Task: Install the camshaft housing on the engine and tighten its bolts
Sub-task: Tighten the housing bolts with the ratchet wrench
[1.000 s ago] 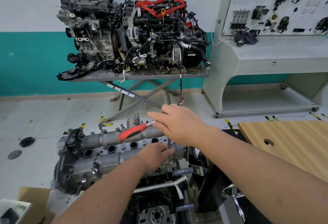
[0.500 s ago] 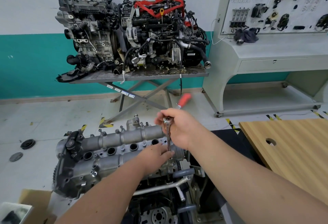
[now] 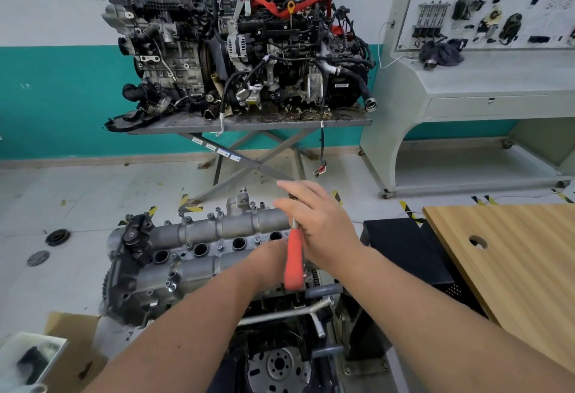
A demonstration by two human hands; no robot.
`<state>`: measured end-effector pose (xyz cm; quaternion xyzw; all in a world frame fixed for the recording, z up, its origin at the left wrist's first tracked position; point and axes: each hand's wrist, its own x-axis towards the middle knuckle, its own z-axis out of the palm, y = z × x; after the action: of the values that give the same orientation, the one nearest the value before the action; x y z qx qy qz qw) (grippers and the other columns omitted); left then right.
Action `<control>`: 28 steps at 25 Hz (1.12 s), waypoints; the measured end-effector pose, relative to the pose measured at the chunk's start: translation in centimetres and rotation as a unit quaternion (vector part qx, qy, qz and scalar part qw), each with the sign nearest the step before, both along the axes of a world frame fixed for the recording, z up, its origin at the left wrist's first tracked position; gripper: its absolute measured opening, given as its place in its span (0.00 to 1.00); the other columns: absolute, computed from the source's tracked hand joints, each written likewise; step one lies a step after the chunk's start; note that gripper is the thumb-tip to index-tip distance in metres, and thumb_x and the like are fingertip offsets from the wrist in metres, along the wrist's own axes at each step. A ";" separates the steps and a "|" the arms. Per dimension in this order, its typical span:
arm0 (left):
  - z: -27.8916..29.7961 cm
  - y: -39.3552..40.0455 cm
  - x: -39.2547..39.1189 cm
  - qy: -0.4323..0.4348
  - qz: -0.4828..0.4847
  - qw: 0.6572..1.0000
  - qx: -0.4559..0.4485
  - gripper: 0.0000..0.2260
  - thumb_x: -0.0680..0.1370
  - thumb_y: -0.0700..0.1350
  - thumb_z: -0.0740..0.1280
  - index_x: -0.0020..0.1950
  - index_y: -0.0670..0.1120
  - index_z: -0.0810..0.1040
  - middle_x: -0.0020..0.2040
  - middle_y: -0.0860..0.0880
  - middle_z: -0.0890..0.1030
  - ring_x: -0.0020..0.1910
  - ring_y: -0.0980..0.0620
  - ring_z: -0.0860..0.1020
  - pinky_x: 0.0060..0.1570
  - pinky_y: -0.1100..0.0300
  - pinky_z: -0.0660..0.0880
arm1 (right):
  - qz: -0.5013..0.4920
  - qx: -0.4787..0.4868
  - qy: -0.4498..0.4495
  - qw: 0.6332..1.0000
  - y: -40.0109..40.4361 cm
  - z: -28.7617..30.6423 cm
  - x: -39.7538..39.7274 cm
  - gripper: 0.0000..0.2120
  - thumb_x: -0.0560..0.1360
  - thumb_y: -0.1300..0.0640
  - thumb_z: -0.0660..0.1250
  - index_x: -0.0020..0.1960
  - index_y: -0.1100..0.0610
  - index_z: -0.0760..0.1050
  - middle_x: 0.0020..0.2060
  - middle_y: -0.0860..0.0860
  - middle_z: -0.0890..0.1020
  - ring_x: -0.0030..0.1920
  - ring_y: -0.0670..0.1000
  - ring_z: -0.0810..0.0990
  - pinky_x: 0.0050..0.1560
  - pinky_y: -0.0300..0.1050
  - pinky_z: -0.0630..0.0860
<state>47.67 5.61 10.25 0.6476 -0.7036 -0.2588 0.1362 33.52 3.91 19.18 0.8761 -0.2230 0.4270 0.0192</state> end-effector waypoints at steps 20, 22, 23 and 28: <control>1.8 1.1 -0.4 0.054 0.009 0.997 0.061 0.20 0.83 0.59 0.58 0.47 0.44 0.77 0.48 0.46 0.78 0.47 0.49 0.78 0.52 0.50 0.74 | 0.101 0.746 -0.377 0.540 -0.3 4.3 1.1 0.05 0.80 0.59 0.65 0.45 0.56 0.72 0.34 0.49 0.81 0.40 0.50 0.82 0.40 0.40 0.76; 1.7 1.0 -0.3 0.046 0.007 0.997 0.057 0.18 0.82 0.59 0.59 0.43 0.47 0.76 0.46 0.48 0.77 0.45 0.50 0.77 0.47 0.51 0.74 | 0.122 0.696 -0.416 0.572 0.0 2.9 0.7 0.05 0.81 0.55 0.65 0.47 0.54 0.74 0.42 0.49 0.84 0.45 0.51 0.82 0.45 0.43 0.76; 1.7 1.0 -0.2 0.050 0.009 0.997 0.058 0.18 0.82 0.60 0.59 0.40 0.49 0.74 0.43 0.49 0.76 0.42 0.51 0.76 0.43 0.53 0.72 | 0.113 0.662 -0.397 0.626 0.1 2.2 0.5 0.04 0.81 0.51 0.64 0.51 0.50 0.77 0.47 0.48 0.85 0.50 0.51 0.82 0.49 0.45 0.78; 1.5 1.0 0.0 0.049 0.017 0.997 0.065 0.14 0.82 0.55 0.60 0.40 0.50 0.74 0.41 0.50 0.76 0.40 0.50 0.75 0.40 0.54 0.71 | 0.021 0.309 -0.174 0.935 0.8 -0.4 0.7 0.13 0.81 0.46 0.60 0.64 0.39 0.77 0.70 0.41 0.74 0.70 0.41 0.70 0.70 0.40 0.67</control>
<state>47.70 6.57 11.70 0.6539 -0.6665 -0.3326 0.1327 34.26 4.70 18.74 0.7555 -0.3254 0.4829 -0.3003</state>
